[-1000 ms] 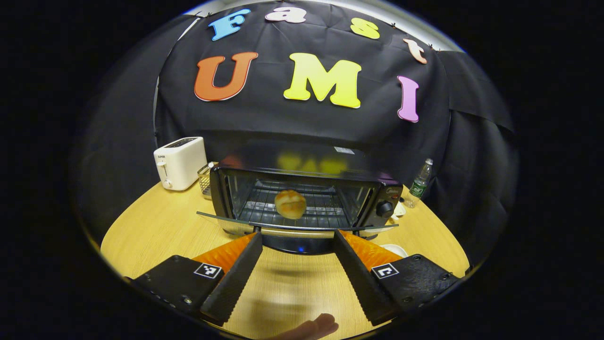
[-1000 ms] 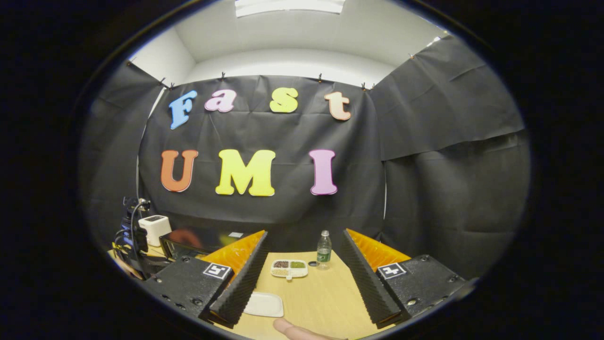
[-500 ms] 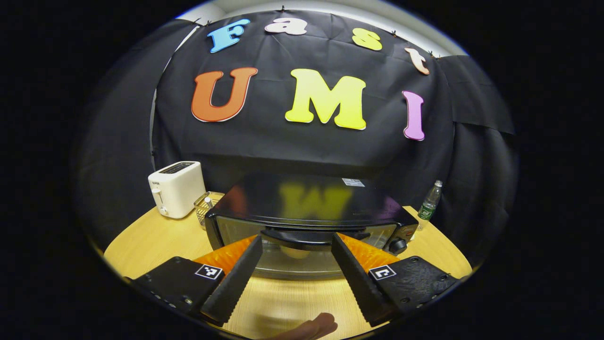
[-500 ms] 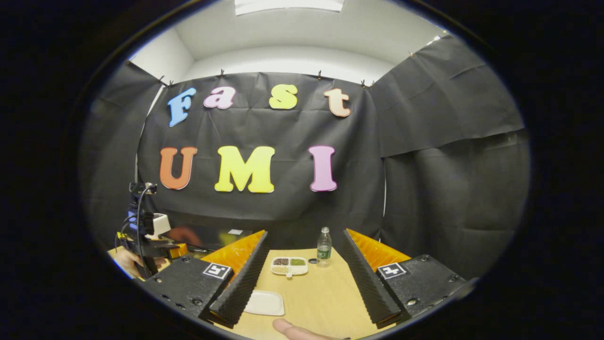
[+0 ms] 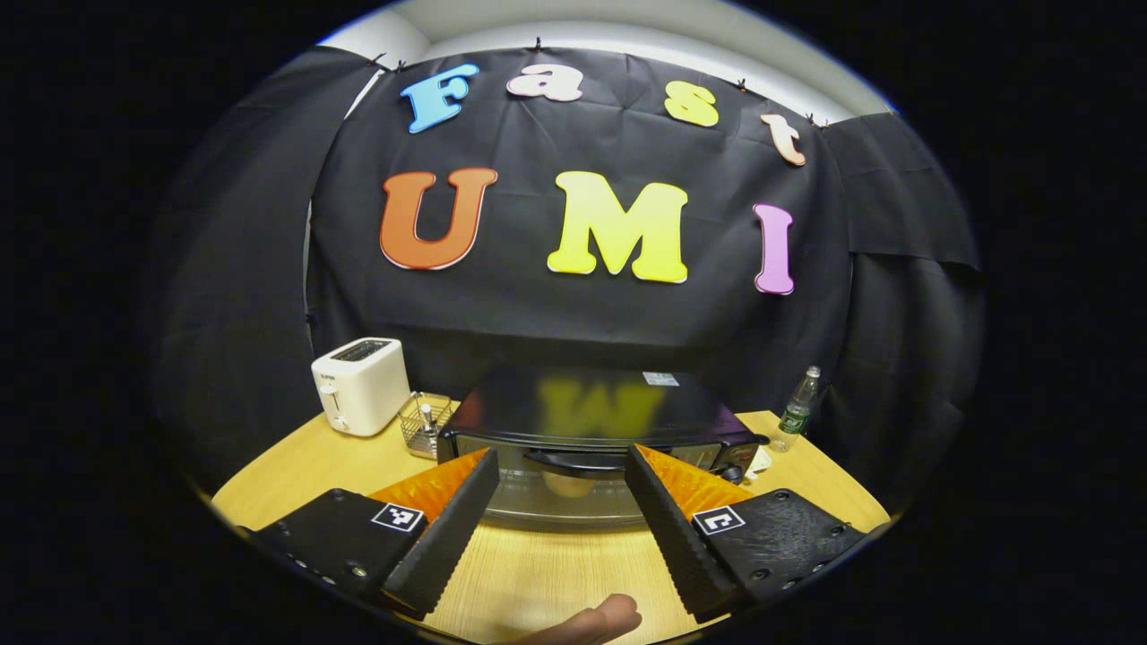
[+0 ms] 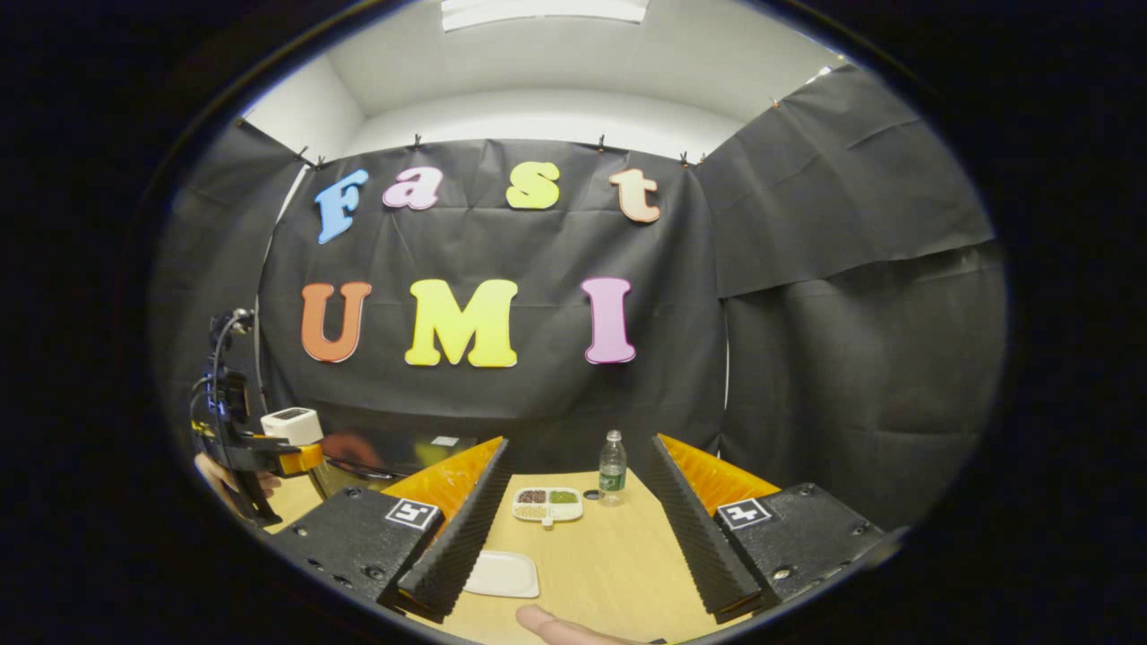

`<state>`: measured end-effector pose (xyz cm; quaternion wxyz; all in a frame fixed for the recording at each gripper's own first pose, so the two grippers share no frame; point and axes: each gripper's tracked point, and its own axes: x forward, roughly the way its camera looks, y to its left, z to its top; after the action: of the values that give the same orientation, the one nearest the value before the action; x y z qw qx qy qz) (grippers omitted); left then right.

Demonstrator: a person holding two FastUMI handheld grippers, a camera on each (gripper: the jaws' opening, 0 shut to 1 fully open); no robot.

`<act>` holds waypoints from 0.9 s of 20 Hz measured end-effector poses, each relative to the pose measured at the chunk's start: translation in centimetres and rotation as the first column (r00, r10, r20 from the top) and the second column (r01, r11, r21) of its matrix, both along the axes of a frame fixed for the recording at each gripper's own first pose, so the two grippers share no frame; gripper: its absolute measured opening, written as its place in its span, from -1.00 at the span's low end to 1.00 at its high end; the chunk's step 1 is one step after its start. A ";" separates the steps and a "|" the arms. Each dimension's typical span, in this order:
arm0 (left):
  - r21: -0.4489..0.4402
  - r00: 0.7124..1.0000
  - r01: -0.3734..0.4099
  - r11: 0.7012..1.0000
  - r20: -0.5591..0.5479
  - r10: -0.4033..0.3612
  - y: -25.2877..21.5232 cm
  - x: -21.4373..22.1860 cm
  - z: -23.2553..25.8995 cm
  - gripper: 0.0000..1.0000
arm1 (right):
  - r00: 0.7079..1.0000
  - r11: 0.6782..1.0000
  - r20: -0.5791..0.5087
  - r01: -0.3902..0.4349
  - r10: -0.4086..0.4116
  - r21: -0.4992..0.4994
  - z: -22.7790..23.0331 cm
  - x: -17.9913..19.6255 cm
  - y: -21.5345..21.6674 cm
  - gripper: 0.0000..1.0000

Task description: Open the electric oven with the left hand, put the food in, and close the electric oven.

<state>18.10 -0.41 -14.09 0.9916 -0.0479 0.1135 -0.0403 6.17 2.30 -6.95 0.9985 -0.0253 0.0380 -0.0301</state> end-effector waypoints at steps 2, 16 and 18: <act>0.015 0.999 -0.011 1.000 0.036 0.011 0.2 -1.4 2.2 0.87 | 1.000 1.000 0.001 0.001 -0.001 0.002 0.1 -0.3 0.0 0.90; 0.071 0.963 -0.087 0.994 0.261 0.066 0.9 -13.7 11.1 0.88 | 0.999 1.000 0.040 -0.006 0.006 -0.001 2.0 -2.7 -0.1 0.95; 0.084 0.963 -0.090 0.992 0.262 0.065 0.6 -14.6 11.0 0.87 | 0.999 1.000 0.049 -0.001 0.001 0.005 2.3 -3.2 -0.3 0.89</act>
<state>3.49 0.18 -3.14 0.9999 0.0006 -0.0171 -0.0020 2.94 1.99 -4.68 0.9992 -0.0222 0.0137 -0.0302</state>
